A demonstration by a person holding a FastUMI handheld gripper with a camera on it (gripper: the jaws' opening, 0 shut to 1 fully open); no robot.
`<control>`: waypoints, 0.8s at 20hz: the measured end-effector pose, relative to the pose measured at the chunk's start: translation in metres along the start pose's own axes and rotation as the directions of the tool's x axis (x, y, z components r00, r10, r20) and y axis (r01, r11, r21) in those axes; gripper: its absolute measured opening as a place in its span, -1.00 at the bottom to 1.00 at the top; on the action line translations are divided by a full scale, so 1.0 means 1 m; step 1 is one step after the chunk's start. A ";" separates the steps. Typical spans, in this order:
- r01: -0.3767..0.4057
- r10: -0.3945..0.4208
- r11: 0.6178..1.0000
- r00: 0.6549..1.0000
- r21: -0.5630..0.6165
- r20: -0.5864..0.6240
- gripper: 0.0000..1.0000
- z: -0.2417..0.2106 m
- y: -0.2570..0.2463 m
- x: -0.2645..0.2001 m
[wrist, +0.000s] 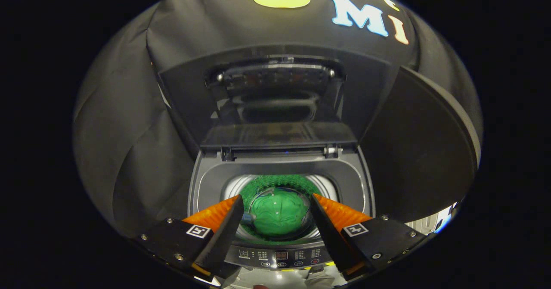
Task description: Put the clothes into the washing machine and then close the washing machine lid.
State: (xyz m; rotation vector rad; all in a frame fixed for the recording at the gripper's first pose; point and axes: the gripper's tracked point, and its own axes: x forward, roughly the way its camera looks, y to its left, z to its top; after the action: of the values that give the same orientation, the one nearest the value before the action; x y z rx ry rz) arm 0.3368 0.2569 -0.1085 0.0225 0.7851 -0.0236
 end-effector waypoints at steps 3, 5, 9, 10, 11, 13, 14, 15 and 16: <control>0.010 -0.009 1.000 0.998 -0.004 0.062 0.92 0.032 0.007 -0.022; 0.011 -0.011 1.000 0.994 -0.003 0.105 0.92 0.054 0.012 -0.033; 0.038 -0.033 0.999 0.981 -0.022 0.192 0.92 0.107 0.010 -0.052; 0.053 -0.047 0.998 0.977 -0.025 0.209 0.92 0.120 0.006 -0.054; 0.066 -0.059 0.997 0.973 -0.026 0.222 0.92 0.133 0.000 -0.054; 0.071 -0.064 0.997 0.967 -0.021 0.247 0.94 0.158 -0.005 -0.051; 0.066 -0.060 0.998 0.964 -0.015 0.261 0.94 0.172 -0.007 -0.049; 0.063 -0.058 0.998 0.960 -0.011 0.275 0.94 0.186 -0.009 -0.047; 0.064 -0.058 0.998 0.958 -0.012 0.281 0.94 0.201 -0.013 -0.041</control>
State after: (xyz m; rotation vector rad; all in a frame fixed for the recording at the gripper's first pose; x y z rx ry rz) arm 0.4489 0.2382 0.0624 -0.0247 0.5012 -0.0753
